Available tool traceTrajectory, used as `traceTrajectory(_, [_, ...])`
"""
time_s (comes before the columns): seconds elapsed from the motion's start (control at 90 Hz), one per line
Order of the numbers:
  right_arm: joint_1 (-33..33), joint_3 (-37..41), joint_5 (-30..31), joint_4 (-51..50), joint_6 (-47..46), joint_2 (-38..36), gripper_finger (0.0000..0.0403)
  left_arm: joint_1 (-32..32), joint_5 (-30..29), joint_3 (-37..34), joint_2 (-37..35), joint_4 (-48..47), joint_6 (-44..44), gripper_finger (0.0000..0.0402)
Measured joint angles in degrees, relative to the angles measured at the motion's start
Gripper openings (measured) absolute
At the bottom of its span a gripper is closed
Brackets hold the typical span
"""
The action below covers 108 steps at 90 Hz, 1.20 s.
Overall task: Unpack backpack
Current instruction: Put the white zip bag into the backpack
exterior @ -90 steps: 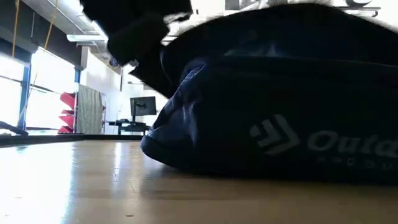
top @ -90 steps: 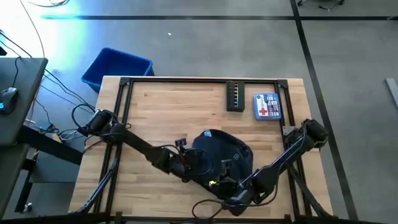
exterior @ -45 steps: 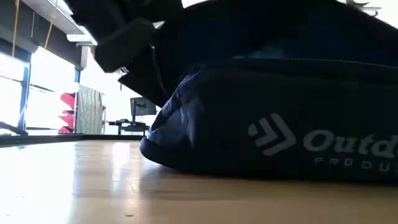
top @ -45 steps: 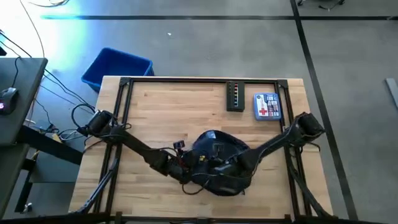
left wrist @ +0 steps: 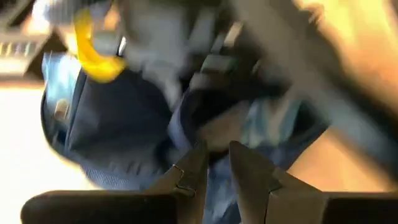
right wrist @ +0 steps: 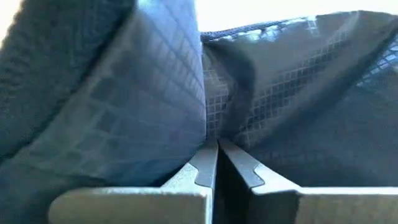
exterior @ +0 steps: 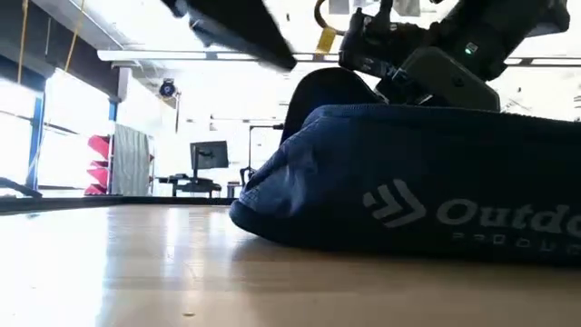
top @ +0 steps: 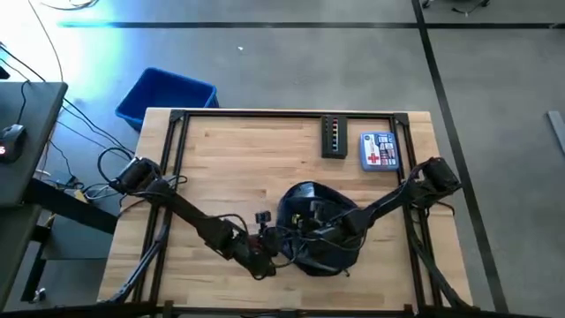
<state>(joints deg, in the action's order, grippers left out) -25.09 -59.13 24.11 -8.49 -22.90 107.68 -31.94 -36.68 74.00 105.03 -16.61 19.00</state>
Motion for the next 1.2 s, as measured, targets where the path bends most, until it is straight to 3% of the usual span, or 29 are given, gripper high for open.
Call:
traceTrajectory(0.111, [-0.4,-1.35,-0.35,-0.65,2.08,0.17,0.0,0.97,0.09,0.0,0.22,4.01,-4.4,0.0049])
traceTrajectory(0.289, [-2.12,-4.51,-0.68,-3.7,4.38,0.33,0.0,4.33,0.1,-0.04,1.49,1.83,-3.94,0.0049])
traceTrajectory(0.644, [-5.42,-10.27,5.67,-15.75,3.72,0.33,0.0006,4.88,13.64,-0.04,5.87,1.31,-6.4,0.0049])
traceTrajectory(0.8, [-5.98,-14.35,6.25,-23.99,3.9,0.33,0.0045,4.02,14.37,-0.04,6.97,0.85,-7.16,0.0049])
traceTrajectory(0.922, [-6.75,-17.41,11.91,-30.69,4.92,-0.84,0.009,4.08,14.67,-0.04,7.46,-0.61,-7.15,0.0049])
traceTrajectory(1.0, [-6.87,-17.15,14.79,-30.32,6.8,-3.3,0.0116,4.17,14.62,-0.04,7.74,-1.47,-6.47,0.0049])
traceTrajectory(1.2, [-4.06,-9.57,14.54,-23.08,7.37,-11.48,0.0149,4.17,14.28,-0.07,7.98,-2.57,-5.68,0.0049])
